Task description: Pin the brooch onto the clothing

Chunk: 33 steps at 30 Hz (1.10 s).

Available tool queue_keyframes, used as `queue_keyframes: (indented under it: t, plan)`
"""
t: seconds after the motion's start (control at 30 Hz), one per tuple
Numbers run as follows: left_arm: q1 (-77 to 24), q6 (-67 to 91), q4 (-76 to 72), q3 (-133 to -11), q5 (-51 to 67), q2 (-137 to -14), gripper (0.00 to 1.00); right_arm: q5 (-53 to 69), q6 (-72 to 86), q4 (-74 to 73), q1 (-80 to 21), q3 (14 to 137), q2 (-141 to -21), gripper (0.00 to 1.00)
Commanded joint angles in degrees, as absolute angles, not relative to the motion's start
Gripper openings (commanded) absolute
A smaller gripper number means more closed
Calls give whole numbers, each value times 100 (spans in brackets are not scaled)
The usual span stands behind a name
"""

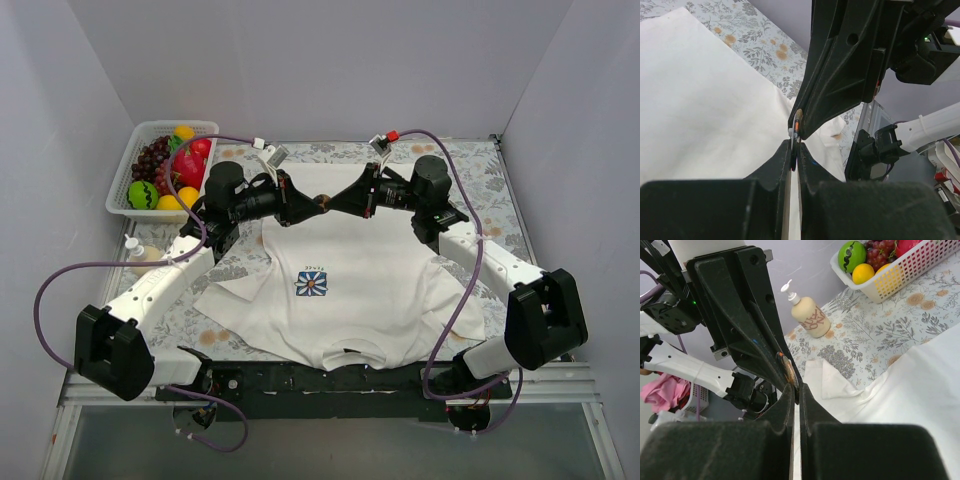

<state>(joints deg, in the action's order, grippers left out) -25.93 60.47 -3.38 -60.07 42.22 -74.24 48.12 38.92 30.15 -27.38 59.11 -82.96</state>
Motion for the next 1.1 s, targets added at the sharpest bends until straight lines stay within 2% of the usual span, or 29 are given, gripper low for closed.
queue_keyframes:
  t: [0.0, 0.03, 0.1, 0.13, 0.2, 0.23, 0.27, 0.6, 0.77, 0.9, 0.93, 1.07]
  plan:
    - [-2628, 5854, -123, -6223, 3982, -7242, 2, 4659, 3736, 3174, -2795, 5933, -8051, 1]
    - [-2628, 5845, -106, -6214, 3929, -7233, 8, 4562, 3570, 2964, -2795, 5967, -8016, 1]
    - [-2628, 5836, -44, -6257, 3753, -7225, 27, 4457, 3376, 2726, -2795, 6011, -7919, 1]
    - [-2628, 5853, -35, -6275, 3683, -7225, 49, 4308, 3279, 2594, -2795, 6029, -7884, 1]
    - [-2619, 5923, -35, -6380, 3508, -7251, 72, 4123, 2867, 2129, -2795, 6108, -7779, 1]
    - [-2619, 5950, 130, -6433, 3437, -7268, 91, 3948, 2717, 1953, -2795, 6134, -7735, 1]
    - [-2619, 6055, 193, -6512, 3323, -7295, 96, 3877, 2429, 1673, -2795, 6178, -7665, 1]
    - [-2461, 6284, 606, -6996, 2997, -7488, 98, 2023, 259, 10, -3172, 6521, -7233, 1]
    - [-2198, 6407, 686, -6944, 2918, -7576, 98, 433, -824, -316, -3989, 6487, -7084, 1]
    - [-1926, 6521, 633, -6812, 3006, -7550, 98, -1148, -2028, -62, -4850, 6188, -7005, 1]
    - [-1873, 6565, 624, -6777, 3032, -7532, 98, -1804, -2361, 408, -5234, 5935, -6970, 1]
    - [-1644, 6662, 606, -6680, 3094, -7497, 98, -3179, -3802, 1499, -5967, 5486, -6996, 1]
